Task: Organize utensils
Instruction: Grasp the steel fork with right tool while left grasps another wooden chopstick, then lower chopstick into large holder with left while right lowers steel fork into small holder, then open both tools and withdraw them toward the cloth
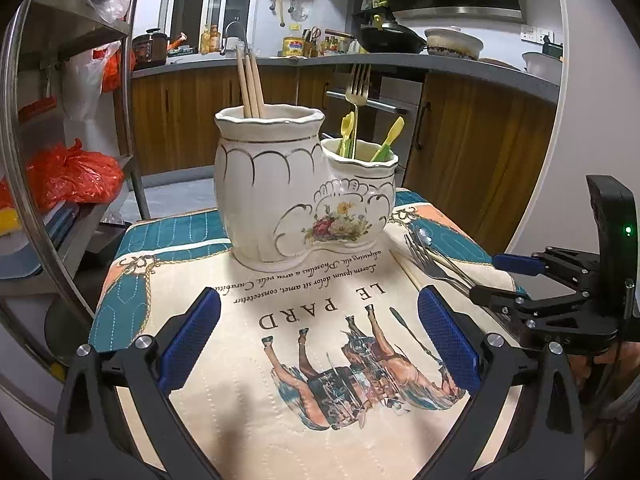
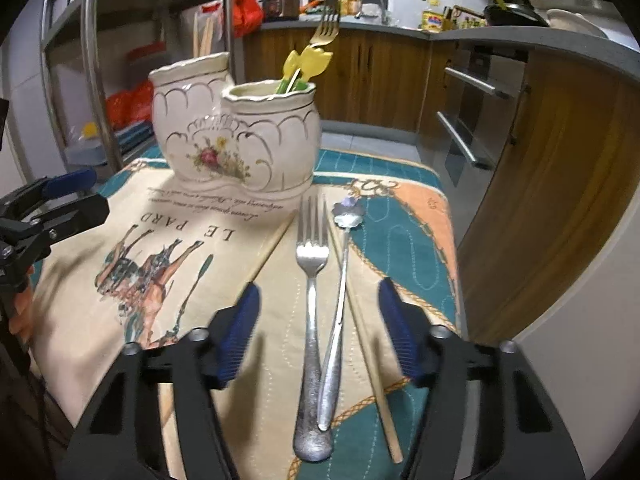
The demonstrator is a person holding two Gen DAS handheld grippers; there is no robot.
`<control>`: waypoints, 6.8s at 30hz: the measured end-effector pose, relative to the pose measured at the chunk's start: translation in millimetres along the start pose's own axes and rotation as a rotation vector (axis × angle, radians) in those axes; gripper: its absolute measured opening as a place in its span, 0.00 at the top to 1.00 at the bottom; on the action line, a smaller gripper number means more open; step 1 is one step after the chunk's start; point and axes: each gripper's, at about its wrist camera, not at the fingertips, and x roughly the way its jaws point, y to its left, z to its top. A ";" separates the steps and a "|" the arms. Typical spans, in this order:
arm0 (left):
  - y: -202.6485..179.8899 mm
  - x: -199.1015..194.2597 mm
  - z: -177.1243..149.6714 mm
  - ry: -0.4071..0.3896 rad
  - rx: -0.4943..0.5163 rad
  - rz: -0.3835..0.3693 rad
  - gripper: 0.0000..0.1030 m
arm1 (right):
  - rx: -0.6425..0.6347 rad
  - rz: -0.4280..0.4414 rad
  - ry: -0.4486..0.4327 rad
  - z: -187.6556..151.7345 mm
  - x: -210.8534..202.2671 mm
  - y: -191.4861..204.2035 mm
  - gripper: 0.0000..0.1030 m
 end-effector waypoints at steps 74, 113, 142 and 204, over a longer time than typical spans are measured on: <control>-103.2 63.1 -5.0 0.272 0.148 -0.083 0.57 | 0.076 0.190 -0.381 9.2 -75.7 -38.7 0.94; 11.2 -49.2 62.2 -0.350 0.072 -0.191 0.94 | 0.069 0.169 -0.450 65.8 -71.5 -4.3 0.94; 62.8 38.5 136.3 -0.547 -0.151 -0.089 0.94 | 0.143 0.208 -0.463 145.1 6.7 -11.3 0.94; 67.2 23.7 87.9 -0.387 -0.080 0.071 0.42 | 0.069 0.228 -0.372 131.7 35.6 18.1 0.49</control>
